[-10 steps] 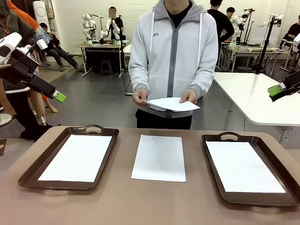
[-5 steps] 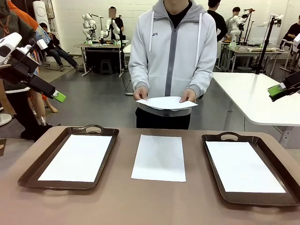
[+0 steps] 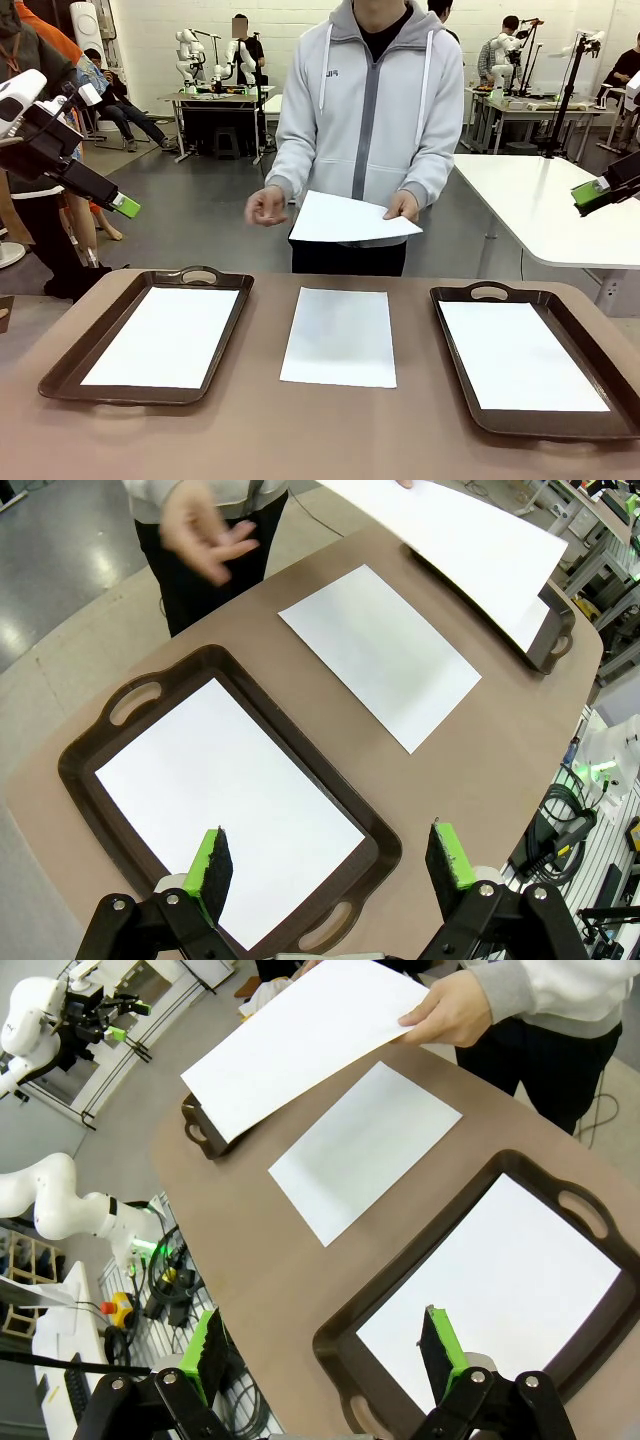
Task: Sort the A4 documents.
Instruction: Receive the A4 Paper.
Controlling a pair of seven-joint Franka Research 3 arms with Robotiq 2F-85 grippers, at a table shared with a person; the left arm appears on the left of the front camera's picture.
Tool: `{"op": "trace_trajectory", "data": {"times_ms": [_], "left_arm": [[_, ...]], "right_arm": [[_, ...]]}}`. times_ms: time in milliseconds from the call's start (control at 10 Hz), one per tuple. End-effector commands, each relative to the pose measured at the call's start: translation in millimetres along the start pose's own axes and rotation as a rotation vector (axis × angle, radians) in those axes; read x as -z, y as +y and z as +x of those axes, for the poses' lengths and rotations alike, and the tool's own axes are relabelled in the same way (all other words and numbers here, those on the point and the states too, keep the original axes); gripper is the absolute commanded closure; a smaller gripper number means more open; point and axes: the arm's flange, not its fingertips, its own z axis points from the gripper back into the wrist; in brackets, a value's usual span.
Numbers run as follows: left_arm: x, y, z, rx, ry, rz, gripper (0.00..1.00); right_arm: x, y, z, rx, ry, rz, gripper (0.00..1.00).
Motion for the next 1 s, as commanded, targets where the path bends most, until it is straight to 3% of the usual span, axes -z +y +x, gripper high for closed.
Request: {"op": "trace_trajectory", "data": {"times_ms": [0, 900], "left_arm": [[-0.3, 0.0, -0.7, 0.003, 0.001, 0.005, 0.00], [-0.3, 0.0, -0.7, 0.003, 0.001, 0.005, 0.00]], "right_arm": [[1.1, 0.0, 0.4, -0.002, 0.000, 0.004, 0.00], [1.1, 0.0, 0.4, -0.002, 0.000, 0.004, 0.00]]}}
